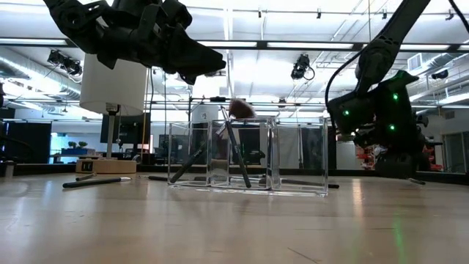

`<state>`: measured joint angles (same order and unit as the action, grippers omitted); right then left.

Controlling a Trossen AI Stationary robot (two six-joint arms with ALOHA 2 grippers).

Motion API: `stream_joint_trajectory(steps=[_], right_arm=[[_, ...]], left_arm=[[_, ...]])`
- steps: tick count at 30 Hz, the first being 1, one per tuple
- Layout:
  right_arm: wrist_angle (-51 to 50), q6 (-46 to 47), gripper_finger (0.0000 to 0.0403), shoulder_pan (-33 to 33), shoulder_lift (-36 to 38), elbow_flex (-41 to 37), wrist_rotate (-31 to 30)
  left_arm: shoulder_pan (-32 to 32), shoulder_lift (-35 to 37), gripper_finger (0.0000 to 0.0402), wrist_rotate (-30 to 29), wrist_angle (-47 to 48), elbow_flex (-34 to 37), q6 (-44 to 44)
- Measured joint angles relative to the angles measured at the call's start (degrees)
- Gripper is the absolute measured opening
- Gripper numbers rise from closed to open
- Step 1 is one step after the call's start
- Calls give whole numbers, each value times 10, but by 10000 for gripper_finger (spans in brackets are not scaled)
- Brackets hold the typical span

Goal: Put items in baskets/containers
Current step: Put the black eyeshadow brush into the transparent organizer

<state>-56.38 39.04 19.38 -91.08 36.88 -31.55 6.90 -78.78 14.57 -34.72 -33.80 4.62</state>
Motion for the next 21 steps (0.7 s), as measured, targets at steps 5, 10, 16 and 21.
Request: stream_joint_trajectory(steps=[5, 10, 16, 21], right_arm=[[-32, 96, 2, 0, 38, 0, 7], [-42, 251, 14, -5, 73, -5, 16], [34, 366, 91, -17, 85, -41, 15], [59, 471, 156, -19, 86, -88, 6]], left_arm=[[0, 0, 131, 0, 0, 0, 0], [0, 0, 131, 0, 0, 0, 0], [-1, 0, 131, 0, 0, 0, 0], [-1, 0, 131, 2, 0, 0, 1]])
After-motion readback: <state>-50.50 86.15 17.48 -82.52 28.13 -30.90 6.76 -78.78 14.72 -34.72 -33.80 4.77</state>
